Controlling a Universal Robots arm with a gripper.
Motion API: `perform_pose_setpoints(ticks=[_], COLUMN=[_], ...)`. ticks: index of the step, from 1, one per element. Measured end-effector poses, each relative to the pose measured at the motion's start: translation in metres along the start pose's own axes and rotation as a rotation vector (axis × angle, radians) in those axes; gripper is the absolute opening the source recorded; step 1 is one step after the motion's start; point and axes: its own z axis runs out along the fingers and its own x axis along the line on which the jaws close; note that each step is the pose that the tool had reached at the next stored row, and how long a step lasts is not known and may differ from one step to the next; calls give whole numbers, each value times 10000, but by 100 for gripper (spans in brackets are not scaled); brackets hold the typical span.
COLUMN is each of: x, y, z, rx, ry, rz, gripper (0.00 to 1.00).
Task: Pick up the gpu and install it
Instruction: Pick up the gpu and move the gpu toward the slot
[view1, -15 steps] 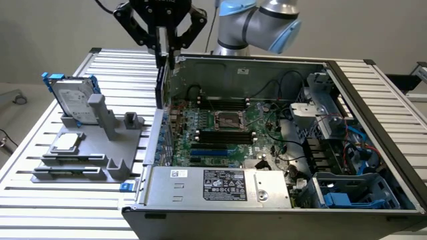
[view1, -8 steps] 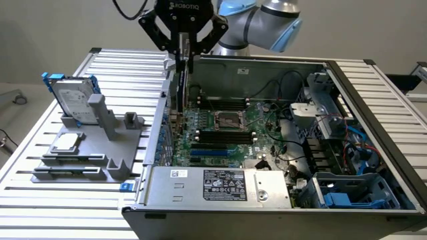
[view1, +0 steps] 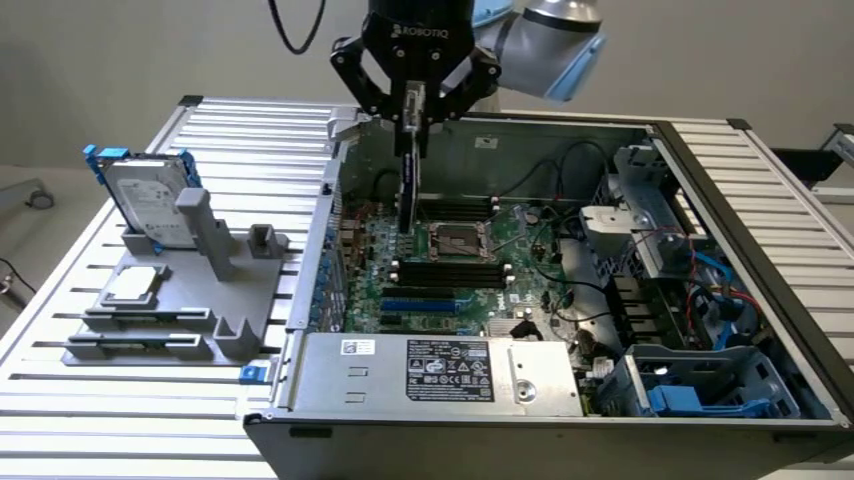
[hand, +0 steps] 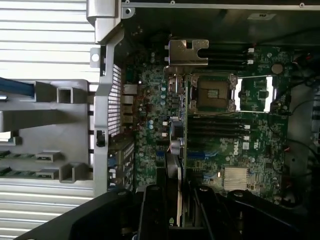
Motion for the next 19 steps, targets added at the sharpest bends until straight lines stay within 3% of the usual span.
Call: perform_pose_setpoints(ticks=[13, 16, 19], x=[-588, -658, -663], y=[32, 37, 44], z=[215, 267, 321], rx=[0, 5, 3], ry=[-2, 0, -1], rz=[0, 0, 0], gripper=[26, 26, 26])
